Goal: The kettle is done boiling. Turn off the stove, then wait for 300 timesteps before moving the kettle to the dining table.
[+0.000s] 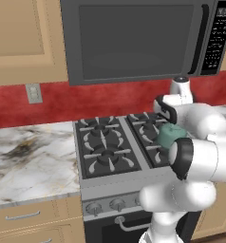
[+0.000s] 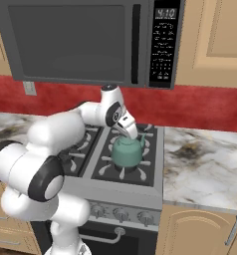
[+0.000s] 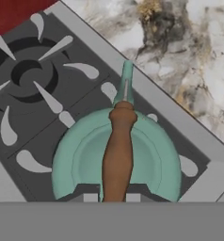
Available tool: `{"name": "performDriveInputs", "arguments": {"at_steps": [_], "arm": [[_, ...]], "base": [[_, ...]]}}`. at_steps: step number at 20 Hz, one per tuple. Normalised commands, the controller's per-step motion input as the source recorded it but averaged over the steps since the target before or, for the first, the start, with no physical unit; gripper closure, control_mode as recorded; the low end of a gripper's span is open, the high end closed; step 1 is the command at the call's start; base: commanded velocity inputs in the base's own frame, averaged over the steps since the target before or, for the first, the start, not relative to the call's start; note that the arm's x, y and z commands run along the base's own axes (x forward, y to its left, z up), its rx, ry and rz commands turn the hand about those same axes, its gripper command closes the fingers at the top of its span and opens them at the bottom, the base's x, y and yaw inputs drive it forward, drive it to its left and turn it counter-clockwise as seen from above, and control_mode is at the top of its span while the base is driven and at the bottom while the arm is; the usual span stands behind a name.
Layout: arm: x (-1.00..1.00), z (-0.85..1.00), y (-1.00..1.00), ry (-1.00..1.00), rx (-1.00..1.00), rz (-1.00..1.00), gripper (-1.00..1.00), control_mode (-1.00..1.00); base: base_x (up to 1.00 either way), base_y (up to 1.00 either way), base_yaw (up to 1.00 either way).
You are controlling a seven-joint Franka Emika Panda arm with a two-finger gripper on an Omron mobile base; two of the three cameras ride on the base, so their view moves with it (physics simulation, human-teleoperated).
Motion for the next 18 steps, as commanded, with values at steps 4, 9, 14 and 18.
{"name": "performDriveInputs", "arguments": {"at_steps": [4, 9, 14, 18], "arm": [[-0.48, 0.41, -0.04, 0.0, 0.03, -0.03, 1.0, -1.0], [-0.38, 0.45, -0.02, 0.0, 0.03, -0.03, 1.0, -1.0], [-0.32, 0.4, 0.0, 0.0, 0.02, -0.02, 1.0, -1.0], [-0.36, 0.3, -0.01, 0.0, 0.01, -0.02, 1.0, -1.0]], "base": [[0.0, 0.0, 0.0], [0.0, 0.0, 0.0], [0.0, 0.0, 0.0], [0.0, 0.0, 0.0]]}}
